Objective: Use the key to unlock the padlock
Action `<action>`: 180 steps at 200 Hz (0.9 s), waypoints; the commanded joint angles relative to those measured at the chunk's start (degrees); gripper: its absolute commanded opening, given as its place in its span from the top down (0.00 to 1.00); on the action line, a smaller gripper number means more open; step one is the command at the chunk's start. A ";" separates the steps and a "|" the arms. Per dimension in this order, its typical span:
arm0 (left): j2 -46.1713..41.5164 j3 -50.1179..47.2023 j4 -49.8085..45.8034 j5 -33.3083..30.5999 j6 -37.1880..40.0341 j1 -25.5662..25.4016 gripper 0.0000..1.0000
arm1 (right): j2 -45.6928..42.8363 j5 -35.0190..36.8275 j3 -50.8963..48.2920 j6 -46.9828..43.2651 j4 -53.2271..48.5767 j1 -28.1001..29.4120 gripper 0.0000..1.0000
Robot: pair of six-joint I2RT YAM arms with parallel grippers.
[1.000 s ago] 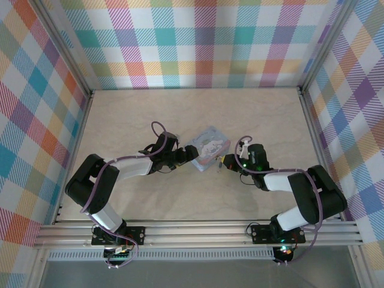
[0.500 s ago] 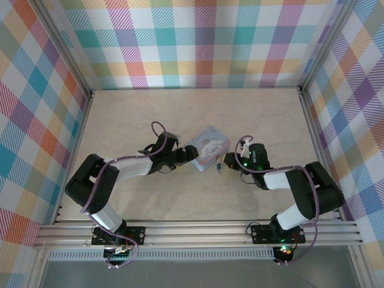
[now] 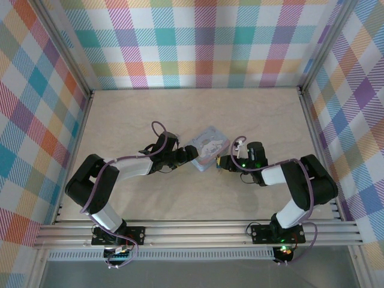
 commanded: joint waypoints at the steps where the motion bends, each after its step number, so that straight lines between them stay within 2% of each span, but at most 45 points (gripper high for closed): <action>1: 2.16 -3.15 -13.62 -5.18 1.67 1.33 0.20 | 1.10 -1.26 1.51 -3.05 -0.52 -0.44 0.73; 53: 1.89 -3.15 -13.59 -5.00 1.90 1.85 0.20 | 2.41 -2.53 1.17 -2.98 0.01 -0.44 0.80; 85: 1.81 -3.07 -13.68 -4.93 2.01 1.90 0.20 | 3.58 -4.67 1.42 -2.36 2.64 -0.44 0.80; 115: 1.34 -3.22 -14.42 -5.33 2.49 2.24 0.20 | 3.65 -3.23 1.48 -2.80 2.93 -1.04 0.76; 152: 0.84 -3.34 -15.26 -5.55 3.49 3.30 0.20 | 2.79 -6.96 -0.94 -1.77 9.08 -2.28 0.64; 180: 1.23 -3.36 -15.01 -5.18 3.68 3.83 0.19 | 3.77 -10.68 -1.73 -0.56 13.40 -2.30 0.58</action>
